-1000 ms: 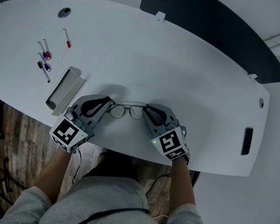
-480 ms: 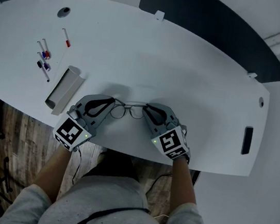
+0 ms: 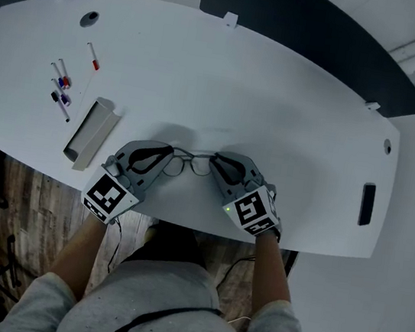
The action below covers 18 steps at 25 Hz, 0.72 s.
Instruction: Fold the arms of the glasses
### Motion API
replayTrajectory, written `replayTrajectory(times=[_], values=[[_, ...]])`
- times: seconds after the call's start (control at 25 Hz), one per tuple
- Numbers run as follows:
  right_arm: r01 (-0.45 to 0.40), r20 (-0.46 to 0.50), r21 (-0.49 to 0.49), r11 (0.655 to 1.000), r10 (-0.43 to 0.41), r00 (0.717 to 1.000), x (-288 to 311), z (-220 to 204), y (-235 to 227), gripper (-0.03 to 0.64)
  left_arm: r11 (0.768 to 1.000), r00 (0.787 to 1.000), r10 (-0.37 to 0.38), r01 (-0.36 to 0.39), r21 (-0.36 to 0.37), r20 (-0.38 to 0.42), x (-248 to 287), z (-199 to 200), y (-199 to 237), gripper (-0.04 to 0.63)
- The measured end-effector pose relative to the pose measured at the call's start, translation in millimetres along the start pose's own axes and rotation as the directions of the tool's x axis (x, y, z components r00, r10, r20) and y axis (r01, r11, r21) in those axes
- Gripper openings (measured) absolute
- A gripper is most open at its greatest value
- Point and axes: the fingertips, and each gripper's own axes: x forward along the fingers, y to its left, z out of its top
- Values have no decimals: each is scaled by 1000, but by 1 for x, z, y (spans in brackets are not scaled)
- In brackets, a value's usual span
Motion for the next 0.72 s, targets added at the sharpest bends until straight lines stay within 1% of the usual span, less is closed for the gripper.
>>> replayTrajectory(times=[0.16, 0.4, 0.72], values=[[5, 1, 5, 1000, -5, 1000, -5, -4, -2, 61, 1000, 1000, -16, 16, 3, -8, 7, 3, -6, 18], [8, 7, 5, 1000, -8, 1000, -8, -6, -3, 61, 997, 997, -39, 43, 63, -65, 17, -5, -15, 18], [8, 12, -1, 1000, -8, 1000, -13, -10, -4, 63, 993, 993, -65, 74, 92, -103, 29, -10, -27, 18]])
